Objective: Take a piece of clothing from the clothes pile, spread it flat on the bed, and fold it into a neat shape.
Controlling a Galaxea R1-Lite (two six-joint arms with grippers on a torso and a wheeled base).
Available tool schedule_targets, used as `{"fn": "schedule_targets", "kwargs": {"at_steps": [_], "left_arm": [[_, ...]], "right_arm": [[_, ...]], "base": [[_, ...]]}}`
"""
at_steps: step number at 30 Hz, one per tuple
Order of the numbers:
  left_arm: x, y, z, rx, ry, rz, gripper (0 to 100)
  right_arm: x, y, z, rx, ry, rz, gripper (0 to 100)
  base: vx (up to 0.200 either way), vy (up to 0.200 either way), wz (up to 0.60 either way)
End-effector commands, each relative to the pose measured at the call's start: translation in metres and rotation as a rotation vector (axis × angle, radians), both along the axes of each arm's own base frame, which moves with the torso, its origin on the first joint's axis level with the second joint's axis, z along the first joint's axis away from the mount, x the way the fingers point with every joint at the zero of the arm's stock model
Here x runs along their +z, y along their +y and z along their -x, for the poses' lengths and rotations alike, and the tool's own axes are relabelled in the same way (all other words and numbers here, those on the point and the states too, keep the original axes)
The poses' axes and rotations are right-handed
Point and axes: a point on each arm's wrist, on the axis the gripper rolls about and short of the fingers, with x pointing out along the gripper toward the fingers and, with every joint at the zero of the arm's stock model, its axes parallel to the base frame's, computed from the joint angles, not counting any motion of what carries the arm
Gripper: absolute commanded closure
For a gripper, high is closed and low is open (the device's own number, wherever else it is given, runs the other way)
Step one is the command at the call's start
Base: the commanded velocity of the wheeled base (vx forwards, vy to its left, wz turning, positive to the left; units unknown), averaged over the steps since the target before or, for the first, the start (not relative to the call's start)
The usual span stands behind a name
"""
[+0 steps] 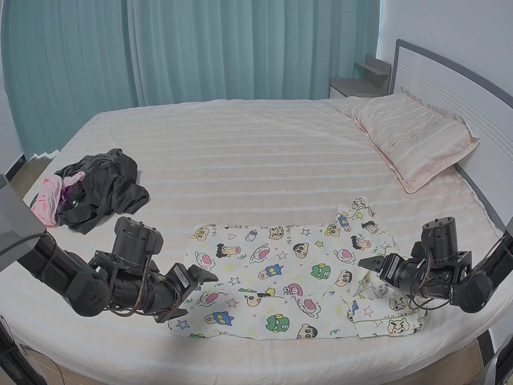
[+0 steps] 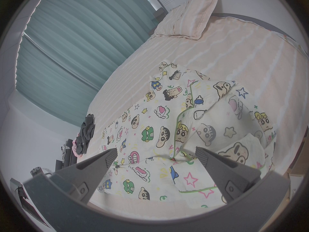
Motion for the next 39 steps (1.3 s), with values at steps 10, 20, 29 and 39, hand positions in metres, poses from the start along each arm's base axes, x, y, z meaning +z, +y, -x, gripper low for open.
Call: {"fn": "schedule_targets", "kwargs": {"at_steps": [10,20,29,39], "left_arm": [[-0.036,0.05,0.026,-0.363,-0.083,-0.355,0],[-0.058,0.054,0.017,-0.471,-0.132,-0.319,0],[-0.071,0.052,0.009,-0.459,-0.157,-0.309,0],[-0.074,0.05,0.006,-0.474,-0.193,-0.274,0]], "right_arm": [[-0.001,-0.002,0.01,0.057,0.016,0.003,0],[0.0,-0.003,0.013,0.074,0.011,0.01,0],[0.001,-0.005,0.014,0.076,0.007,0.004,0],[0.001,-0.005,0.014,0.088,0.014,-0.006,0]], "base": [[0.0,0.0,0.0],[0.0,0.0,0.0],[0.0,0.0,0.0],[0.0,0.0,0.0]]}}
